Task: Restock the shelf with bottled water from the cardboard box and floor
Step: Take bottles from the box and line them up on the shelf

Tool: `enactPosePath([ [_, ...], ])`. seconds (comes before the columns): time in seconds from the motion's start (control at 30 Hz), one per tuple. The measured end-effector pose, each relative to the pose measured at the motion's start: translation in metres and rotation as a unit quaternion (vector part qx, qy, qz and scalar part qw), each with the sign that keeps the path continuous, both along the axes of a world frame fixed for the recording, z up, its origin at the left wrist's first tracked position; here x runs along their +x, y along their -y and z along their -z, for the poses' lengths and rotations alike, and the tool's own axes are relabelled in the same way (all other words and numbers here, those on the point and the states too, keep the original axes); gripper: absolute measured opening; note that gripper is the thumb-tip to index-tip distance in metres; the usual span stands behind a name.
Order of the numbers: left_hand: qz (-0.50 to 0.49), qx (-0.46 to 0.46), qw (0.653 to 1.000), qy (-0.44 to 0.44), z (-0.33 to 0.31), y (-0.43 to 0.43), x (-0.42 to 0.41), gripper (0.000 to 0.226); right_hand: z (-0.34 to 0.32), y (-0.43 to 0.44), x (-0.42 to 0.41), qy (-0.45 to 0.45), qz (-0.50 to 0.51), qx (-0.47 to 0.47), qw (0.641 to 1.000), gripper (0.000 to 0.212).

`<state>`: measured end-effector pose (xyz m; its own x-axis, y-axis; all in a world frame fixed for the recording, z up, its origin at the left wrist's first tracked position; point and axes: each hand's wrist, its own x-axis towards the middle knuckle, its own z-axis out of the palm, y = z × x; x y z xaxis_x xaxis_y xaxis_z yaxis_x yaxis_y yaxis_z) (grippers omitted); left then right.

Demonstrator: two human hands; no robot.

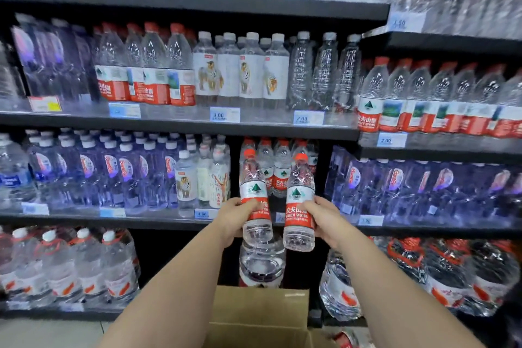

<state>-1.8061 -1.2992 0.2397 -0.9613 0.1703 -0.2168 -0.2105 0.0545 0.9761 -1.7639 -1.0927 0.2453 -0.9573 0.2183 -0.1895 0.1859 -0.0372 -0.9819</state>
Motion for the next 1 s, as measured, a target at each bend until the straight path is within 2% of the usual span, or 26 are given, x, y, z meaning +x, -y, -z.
enactPosePath([
  [0.33,-0.002,-0.023,0.998,-0.056,0.014,-0.028,-0.109,0.039,0.013,-0.014,-0.110,-0.067,-0.008,0.009,0.998,0.042],
  [0.57,0.001,-0.024,0.996,-0.091,0.045,-0.044,-0.183,0.060,0.049,-0.031,-0.196,-0.086,-0.009,0.030,0.996,0.071],
  [0.7,0.006,-0.022,0.997,-0.076,0.069,-0.045,-0.202,0.062,0.077,-0.033,-0.207,-0.080,-0.022,0.084,0.993,0.074],
  [0.9,0.013,0.006,0.997,-0.074,0.097,-0.044,-0.208,0.066,0.097,-0.038,-0.211,-0.076,-0.048,0.057,0.994,0.080],
  [1.0,0.033,0.010,0.997,-0.073,0.101,-0.043,-0.210,0.065,0.098,-0.036,-0.209,-0.062,-0.062,0.076,0.993,0.077],
])
